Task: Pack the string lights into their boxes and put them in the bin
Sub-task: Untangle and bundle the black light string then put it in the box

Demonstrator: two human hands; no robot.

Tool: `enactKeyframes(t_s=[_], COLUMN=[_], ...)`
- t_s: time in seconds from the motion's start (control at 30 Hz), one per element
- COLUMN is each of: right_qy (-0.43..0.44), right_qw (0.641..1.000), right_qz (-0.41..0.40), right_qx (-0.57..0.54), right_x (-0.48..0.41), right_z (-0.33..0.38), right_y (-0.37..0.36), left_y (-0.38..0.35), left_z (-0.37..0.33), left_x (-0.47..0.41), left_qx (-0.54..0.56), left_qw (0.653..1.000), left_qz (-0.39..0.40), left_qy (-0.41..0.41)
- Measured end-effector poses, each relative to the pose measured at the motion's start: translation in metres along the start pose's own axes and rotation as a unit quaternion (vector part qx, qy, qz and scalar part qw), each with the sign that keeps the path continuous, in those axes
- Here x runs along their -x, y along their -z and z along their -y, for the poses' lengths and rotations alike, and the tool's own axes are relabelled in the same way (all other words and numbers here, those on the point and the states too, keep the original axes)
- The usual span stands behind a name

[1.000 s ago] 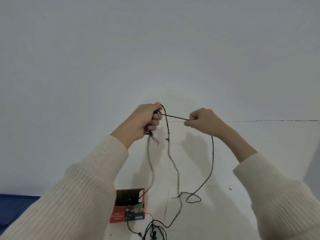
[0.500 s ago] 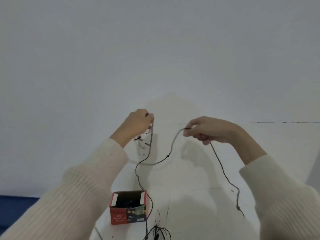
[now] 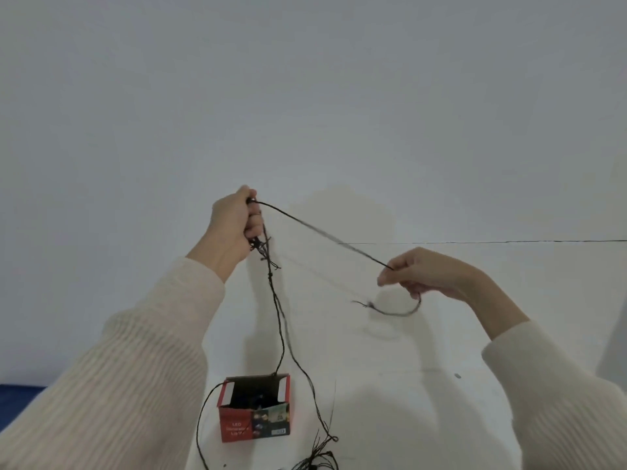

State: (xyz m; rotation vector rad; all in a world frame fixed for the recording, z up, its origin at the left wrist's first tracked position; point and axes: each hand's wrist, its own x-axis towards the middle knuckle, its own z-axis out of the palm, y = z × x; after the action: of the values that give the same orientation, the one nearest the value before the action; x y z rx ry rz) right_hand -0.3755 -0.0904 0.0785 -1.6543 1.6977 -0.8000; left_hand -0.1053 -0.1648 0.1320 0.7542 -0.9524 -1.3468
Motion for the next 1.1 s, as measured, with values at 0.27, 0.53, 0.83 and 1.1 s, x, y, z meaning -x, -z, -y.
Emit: enactKeyframes(t_s=[0.27,0.53,0.83,1.1], right_qy=[-0.059,0.005,0.033,0.19], right_qw=[0.957,0.804,0.964,0.949], right_qz=[0.035,-0.022,-0.065,-0.18], right_qx=[-0.282,-0.595,-0.257,-0.176], right_x=[0.005,0.015,0.01,0.018], right_z=[-0.025,0.063,0.097,0.066], right_y=[0.004,0.001,-0.057,-0.05], left_y=[0.028,-0.006,-0.042,-0.038], left_z=[0.01,0.007,0.008,-0.018], left_x=[-0.009,0.006,0.029,0.028], left_qx=[-0.367,-0.373,-0.203,-0.38], left_qw=[0.93,0.922,0.928,0.858], left_qz=[0.027,0.099,0.262,0.335], left_qy=[-0.003,0.03,0.172,0.086])
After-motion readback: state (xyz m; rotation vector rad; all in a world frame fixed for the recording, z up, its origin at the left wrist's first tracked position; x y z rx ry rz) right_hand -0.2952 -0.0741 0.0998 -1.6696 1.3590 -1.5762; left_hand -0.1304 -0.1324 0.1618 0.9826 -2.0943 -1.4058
